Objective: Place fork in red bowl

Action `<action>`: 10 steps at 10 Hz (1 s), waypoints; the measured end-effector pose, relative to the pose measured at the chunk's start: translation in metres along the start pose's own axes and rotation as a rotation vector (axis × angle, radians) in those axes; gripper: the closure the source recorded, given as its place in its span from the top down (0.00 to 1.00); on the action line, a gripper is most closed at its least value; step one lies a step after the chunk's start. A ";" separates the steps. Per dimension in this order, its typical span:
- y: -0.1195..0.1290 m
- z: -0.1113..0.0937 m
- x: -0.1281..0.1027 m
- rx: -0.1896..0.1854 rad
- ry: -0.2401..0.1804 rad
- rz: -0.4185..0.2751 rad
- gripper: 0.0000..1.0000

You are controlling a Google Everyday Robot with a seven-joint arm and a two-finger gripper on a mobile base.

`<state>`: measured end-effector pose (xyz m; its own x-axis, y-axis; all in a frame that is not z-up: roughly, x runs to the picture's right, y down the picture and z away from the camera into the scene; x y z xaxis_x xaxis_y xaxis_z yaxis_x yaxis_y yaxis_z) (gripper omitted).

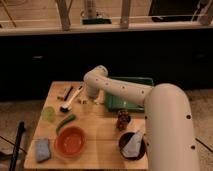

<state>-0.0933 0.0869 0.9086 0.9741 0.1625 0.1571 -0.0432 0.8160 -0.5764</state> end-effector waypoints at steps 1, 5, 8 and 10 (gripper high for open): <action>0.000 0.005 -0.001 -0.006 0.008 -0.001 0.80; -0.001 0.024 -0.002 -0.037 0.035 0.000 0.80; -0.001 0.036 -0.001 -0.061 0.048 0.006 0.78; 0.000 0.044 0.004 -0.080 0.052 0.016 0.58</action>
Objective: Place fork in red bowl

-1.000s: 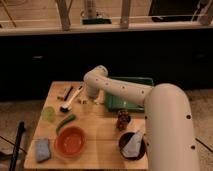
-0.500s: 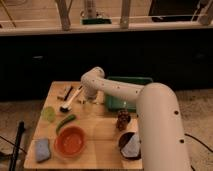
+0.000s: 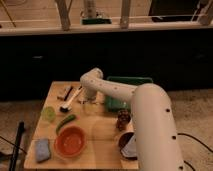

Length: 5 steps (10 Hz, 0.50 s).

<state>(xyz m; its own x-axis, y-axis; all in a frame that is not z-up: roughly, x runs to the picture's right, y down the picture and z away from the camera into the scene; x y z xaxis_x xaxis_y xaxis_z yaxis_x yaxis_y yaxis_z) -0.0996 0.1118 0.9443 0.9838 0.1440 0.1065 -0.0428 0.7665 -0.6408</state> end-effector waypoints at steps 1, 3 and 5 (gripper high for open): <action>0.001 0.002 0.000 -0.009 -0.002 0.004 0.49; 0.000 0.001 0.000 -0.007 -0.002 0.002 0.28; 0.000 -0.003 0.000 -0.007 0.001 0.000 0.09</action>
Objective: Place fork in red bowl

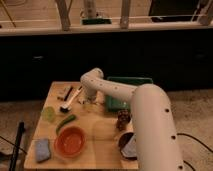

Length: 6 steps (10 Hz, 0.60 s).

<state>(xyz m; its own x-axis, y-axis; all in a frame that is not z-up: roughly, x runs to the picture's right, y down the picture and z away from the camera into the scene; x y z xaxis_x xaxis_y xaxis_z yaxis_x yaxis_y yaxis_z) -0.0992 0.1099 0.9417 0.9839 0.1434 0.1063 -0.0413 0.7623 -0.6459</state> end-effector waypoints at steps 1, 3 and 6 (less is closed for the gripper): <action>0.002 -0.001 0.001 -0.005 0.004 0.000 0.01; 0.002 -0.001 0.002 -0.007 0.005 0.001 0.00; 0.004 0.001 0.003 -0.008 0.002 0.001 0.00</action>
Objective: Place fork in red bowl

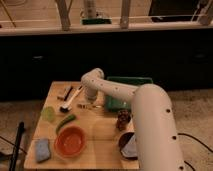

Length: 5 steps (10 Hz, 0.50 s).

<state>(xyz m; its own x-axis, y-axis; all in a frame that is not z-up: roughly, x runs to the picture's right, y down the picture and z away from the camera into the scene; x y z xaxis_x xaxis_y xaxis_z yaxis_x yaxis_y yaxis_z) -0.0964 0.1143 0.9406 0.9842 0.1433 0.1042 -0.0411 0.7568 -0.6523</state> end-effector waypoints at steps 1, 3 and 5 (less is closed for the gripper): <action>0.001 -0.001 0.000 -0.002 0.002 -0.001 0.00; 0.001 -0.002 0.000 -0.003 0.003 -0.002 0.00; 0.001 -0.013 -0.004 0.003 -0.018 -0.031 0.00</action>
<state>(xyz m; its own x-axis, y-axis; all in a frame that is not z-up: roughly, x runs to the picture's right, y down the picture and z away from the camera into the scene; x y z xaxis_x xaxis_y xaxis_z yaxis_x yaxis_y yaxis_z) -0.0981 0.1060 0.9294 0.9817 0.1312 0.1383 -0.0109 0.7630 -0.6463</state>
